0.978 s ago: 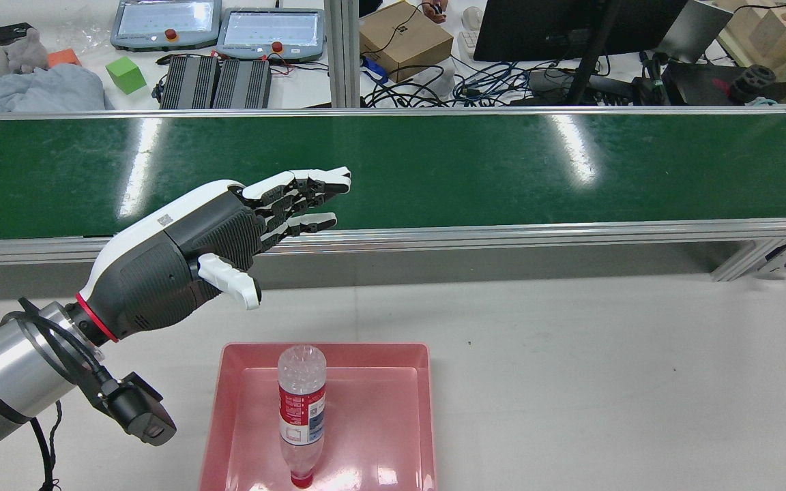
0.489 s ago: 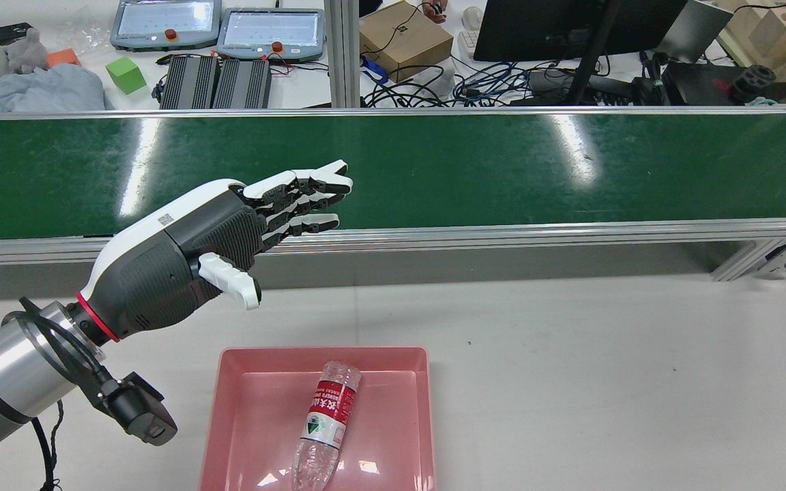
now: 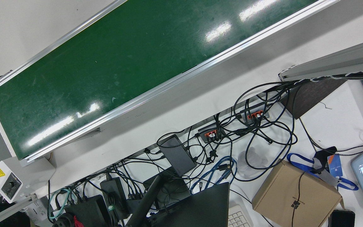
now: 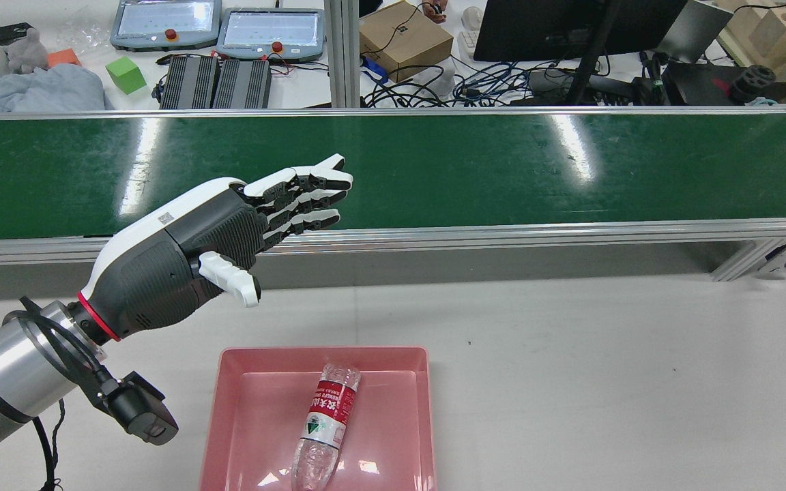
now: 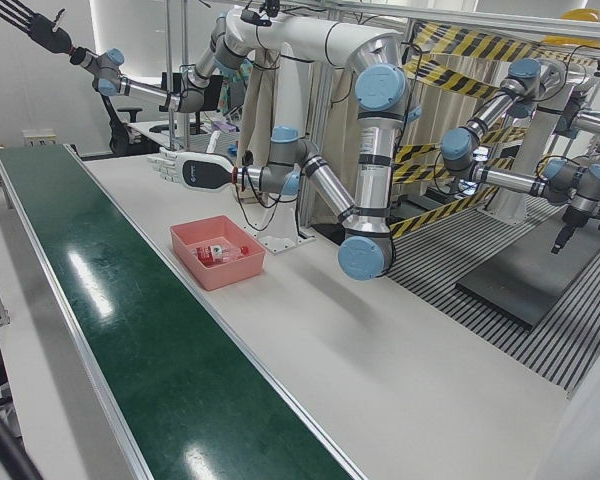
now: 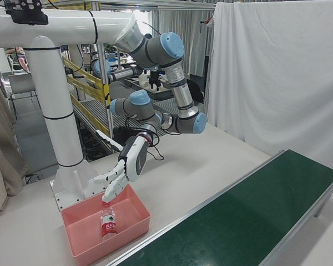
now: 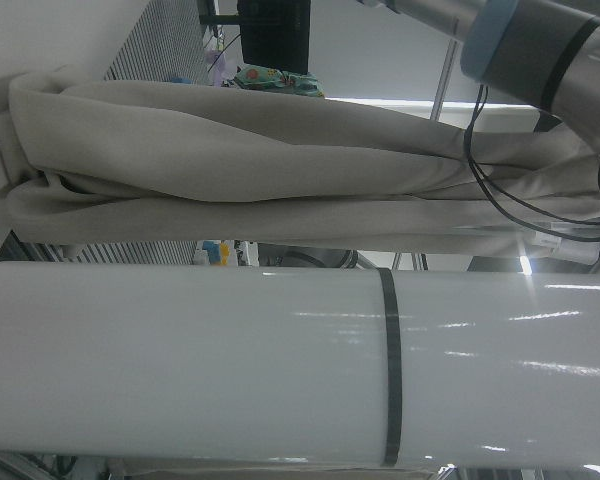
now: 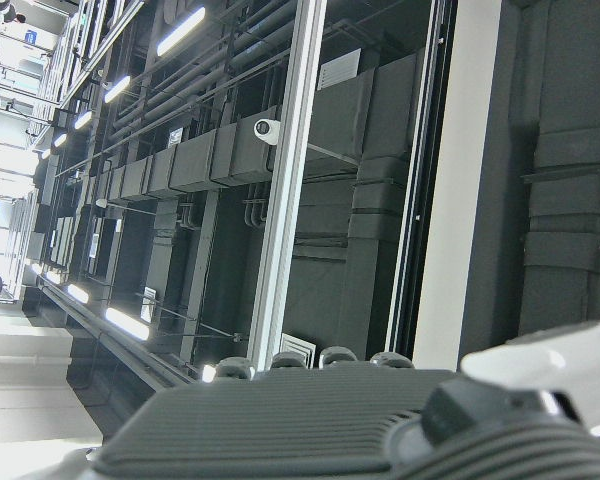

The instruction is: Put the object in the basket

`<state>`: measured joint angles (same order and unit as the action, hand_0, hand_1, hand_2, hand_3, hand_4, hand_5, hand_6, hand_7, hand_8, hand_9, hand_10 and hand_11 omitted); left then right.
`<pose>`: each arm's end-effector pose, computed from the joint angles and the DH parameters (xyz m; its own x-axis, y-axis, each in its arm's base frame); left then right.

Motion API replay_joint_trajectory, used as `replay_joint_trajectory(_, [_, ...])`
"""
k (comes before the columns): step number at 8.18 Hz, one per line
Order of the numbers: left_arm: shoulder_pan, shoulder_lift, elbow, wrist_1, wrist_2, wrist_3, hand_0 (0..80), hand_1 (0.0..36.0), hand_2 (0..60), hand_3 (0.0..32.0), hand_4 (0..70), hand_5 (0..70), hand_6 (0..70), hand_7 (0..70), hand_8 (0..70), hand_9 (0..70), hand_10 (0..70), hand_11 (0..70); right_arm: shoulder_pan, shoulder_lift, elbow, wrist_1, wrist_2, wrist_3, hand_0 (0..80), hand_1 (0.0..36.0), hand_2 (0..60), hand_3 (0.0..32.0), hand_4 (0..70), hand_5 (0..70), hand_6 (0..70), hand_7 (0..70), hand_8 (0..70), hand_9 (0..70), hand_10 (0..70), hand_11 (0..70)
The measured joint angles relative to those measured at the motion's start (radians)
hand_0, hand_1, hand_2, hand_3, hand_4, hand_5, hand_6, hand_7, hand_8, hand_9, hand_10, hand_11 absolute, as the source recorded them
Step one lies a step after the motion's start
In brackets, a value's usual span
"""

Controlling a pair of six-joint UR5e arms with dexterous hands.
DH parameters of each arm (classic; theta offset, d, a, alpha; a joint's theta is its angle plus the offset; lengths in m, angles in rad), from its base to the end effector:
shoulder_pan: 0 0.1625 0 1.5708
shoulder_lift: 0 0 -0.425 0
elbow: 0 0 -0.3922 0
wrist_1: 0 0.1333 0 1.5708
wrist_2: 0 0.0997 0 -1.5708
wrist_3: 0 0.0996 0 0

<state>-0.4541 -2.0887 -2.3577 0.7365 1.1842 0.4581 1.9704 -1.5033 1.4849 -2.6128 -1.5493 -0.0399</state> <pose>0.3249 -0.3487 0.1877 -0.8344 -0.5171 -0.1907 -0.1278 0.5182 -0.8457 0.3412 -0.4599 0.6321 -0.9054 -0.4239 0.0243 -0.2264 0.4335 -0.8723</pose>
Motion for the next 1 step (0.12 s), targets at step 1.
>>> replay_joint_trajectory(1, [0.000,0.000,0.000,-0.002,0.000,-0.001,35.7,0.0,0.0,0.0,9.7,25.7,6.8,2.9,7.6,9.4,8.8,12.4,0.000,0.000,0.000,0.000,0.000,0.000,0.0,0.0,0.0,0.0,0.0,0.0,0.0,0.0,0.0,0.0,0.0,0.0])
